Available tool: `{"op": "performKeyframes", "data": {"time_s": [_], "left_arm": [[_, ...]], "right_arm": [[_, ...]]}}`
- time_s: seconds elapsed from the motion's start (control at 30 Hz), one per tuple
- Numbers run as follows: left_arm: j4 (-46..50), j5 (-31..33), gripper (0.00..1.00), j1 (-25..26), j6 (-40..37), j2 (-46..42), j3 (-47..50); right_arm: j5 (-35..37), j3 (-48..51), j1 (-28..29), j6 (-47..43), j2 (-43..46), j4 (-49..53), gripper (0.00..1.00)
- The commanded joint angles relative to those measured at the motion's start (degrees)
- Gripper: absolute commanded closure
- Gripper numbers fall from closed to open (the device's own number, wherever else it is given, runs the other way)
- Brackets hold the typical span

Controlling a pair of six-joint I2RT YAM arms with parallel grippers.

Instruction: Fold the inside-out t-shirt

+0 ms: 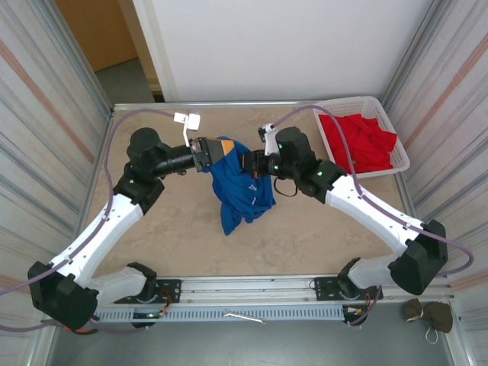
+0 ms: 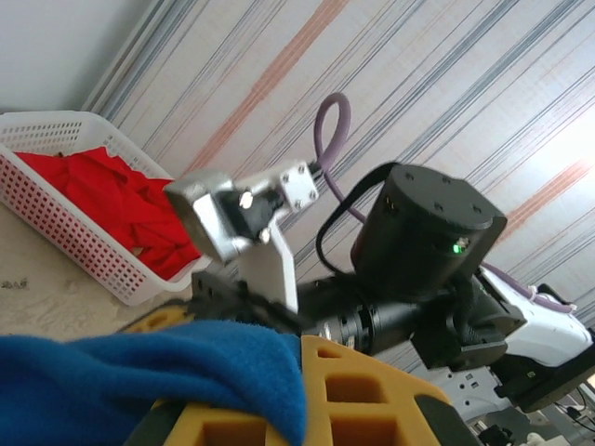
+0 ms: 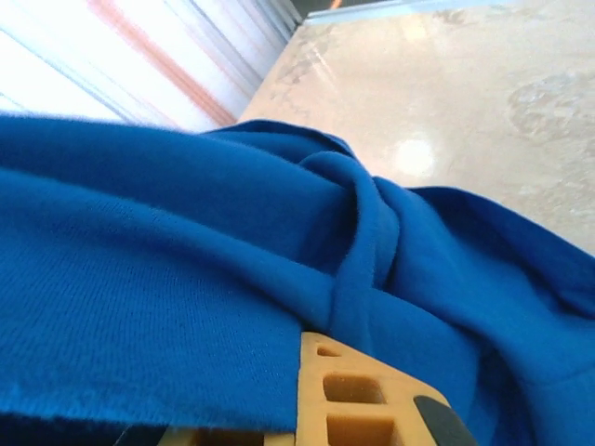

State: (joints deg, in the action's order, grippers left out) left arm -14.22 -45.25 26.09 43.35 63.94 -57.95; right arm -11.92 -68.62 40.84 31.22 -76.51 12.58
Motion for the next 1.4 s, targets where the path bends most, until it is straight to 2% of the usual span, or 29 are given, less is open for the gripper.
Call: {"op": "performKeyframes", "data": {"time_s": [0.0, 0.07, 0.1, 0.2, 0.27, 0.33, 0.43, 0.57, 0.67, 0.73, 1.0, 1.23, 1.37], "left_arm": [[3.28, 3.37, 1.00, -3.13, -2.69, -0.59, 0.56], [8.09, 7.61, 1.00, -6.58, -3.11, 2.11, 0.22], [9.18, 8.39, 0.91, -8.78, -3.10, 4.11, -0.03], [10.62, 8.74, 0.40, -13.78, -2.86, 9.51, -0.56], [12.03, 9.19, 0.29, -14.74, -3.21, 10.92, -0.84], [12.93, 10.83, 0.22, -13.92, -3.41, 9.92, 0.06], [14.94, 17.18, 0.17, -8.90, -3.92, 5.44, 3.23], [17.01, 34.53, 0.13, 5.59, -6.26, -0.99, 8.19], [17.97, 48.11, 0.13, 15.64, -8.01, -1.07, 10.18], [17.82, 52.22, 0.13, 18.59, -8.90, 1.80, 10.02], [17.99, 58.84, 0.13, 19.27, -15.49, 13.40, 3.09], [16.17, 59.21, 0.16, 16.82, -17.16, 16.27, 1.81], [13.66, 59.25, 0.18, 16.42, -17.82, 13.63, 3.70]], "right_arm": [[-5.29, -4.24, -3.17, 0.20, 1.58, -1.13, 1.00], [-8.57, -5.60, -4.94, 1.12, 2.44, -1.14, 1.00], [-9.82, -6.35, -5.41, 1.57, 2.65, -1.17, 1.00], [-13.59, -8.44, -6.85, 3.70, 2.45, -1.89, 1.00], [-15.88, -8.96, -8.00, 5.84, 2.15, -3.39, 1.00], [-18.35, -8.43, -9.51, 8.74, 2.04, -6.13, 1.00], [-20.93, -7.34, -11.09, 11.17, 1.89, -9.15, 1.00], [-23.47, -6.57, -13.11, 12.36, 1.33, -10.21, 1.00], [-25.26, -5.31, -14.47, 13.05, 1.80, -10.81, 1.00], [-26.10, -4.45, -15.04, 13.16, 2.33, -10.74, 1.00], [-27.82, -0.96, -15.78, 13.06, 4.57, -10.12, 1.00], [-27.68, 1.18, -16.31, 12.51, 5.24, -9.83, 1.00], [-27.45, 2.00, -17.40, 12.07, 5.41, -9.42, 1.00]]}}
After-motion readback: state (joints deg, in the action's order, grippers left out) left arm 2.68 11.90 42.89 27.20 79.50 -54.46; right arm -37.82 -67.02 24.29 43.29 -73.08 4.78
